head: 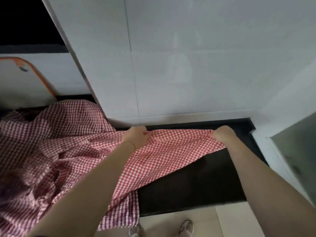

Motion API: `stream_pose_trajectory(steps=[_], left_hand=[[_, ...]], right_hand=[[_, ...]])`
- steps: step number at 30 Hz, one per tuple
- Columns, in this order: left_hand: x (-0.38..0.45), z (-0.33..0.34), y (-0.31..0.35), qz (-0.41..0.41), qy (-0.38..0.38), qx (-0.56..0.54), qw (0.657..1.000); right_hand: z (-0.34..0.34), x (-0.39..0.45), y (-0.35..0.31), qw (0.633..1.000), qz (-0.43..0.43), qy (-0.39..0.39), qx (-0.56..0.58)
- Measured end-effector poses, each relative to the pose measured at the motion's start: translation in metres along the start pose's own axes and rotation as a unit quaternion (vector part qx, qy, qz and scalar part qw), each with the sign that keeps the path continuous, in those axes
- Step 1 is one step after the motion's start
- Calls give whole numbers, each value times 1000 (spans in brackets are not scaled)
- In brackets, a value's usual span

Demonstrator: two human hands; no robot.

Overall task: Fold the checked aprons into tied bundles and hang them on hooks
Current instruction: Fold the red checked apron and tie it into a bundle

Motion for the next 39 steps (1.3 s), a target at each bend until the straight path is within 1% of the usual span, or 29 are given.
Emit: stream_pose_trajectory(steps=[2, 3, 5, 6, 8, 10, 12, 13, 14, 16, 17, 18, 20, 21, 23, 25, 26, 28, 31, 34, 36, 38, 39], left_hand=[[7, 0, 33, 22, 26, -35, 999], [10, 1, 52, 37, 31, -54, 997], [11, 0, 83, 57, 21, -107, 992], [10, 0, 97, 66, 9, -114, 991], [11, 9, 122, 81, -14, -54, 995], [14, 15, 135, 65, 2, 12, 998], [15, 12, 137, 22, 48, -7, 999], [15, 10, 137, 3, 71, -33, 997], [14, 9, 141, -11, 93, -64, 994], [11, 8, 155, -17, 112, -114, 987], [10, 9, 166, -6, 109, -132, 985], [10, 10, 179, 12, 99, -147, 984], [8, 13, 200, 43, 79, -165, 982], [8, 12, 207, 49, 76, -167, 982], [7, 8, 213, 54, 89, -167, 980], [5, 5, 208, 48, 101, -172, 979], [4, 6, 204, 44, 98, -173, 979], [1, 14, 193, 36, 80, -156, 984], [-2, 26, 170, -4, 65, -81, 995], [-10, 25, 139, -49, 82, -32, 995], [-14, 20, 124, -58, 92, -18, 994], [-15, 18, 109, -53, 84, -42, 994], [-14, 18, 107, -47, 80, -70, 993]], right_hand=[[-37, 3, 21, 997, 7, 74, 5], [-57, 5, 32, 993, 8, 114, 25], [-97, 10, 51, 974, 10, 197, 106], [-117, 12, 60, 958, 20, 236, 161], [-149, 17, 76, 924, 32, 286, 254], [-164, 27, 80, 899, 29, 298, 319], [-163, 37, 77, 890, 14, 289, 352], [-160, 39, 73, 894, -2, 282, 349], [-154, 40, 67, 902, -28, 266, 338], [-135, 31, 44, 935, -110, 218, 258], [-121, 21, 30, 946, -158, 169, 227], [-105, 13, 15, 947, -208, 109, 218], [-74, -14, -13, 932, -300, -26, 202], [-63, -26, -25, 921, -342, -67, 174], [-51, -39, -42, 907, -393, -104, 113], [-44, -45, -51, 903, -409, -108, 73], [-44, -42, -53, 906, -409, -93, 62], [-47, -34, -54, 914, -401, -33, 56], [-52, -32, -54, 917, -390, 29, 78], [-49, -31, -51, 924, -351, 54, 140], [-47, -30, -48, 928, -317, 49, 190], [-40, -30, -48, 931, -278, 35, 233], [-39, -30, -47, 932, -254, 32, 257]])
Point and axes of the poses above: each hand's wrist, its own x-axis towards the middle knuckle, its own z-axis out of the palm, y = z × x, the point moved 10 cm from there along x, towards the middle knuckle, and after that the axes turned 3 degrees about y, right-handed, at the moved point
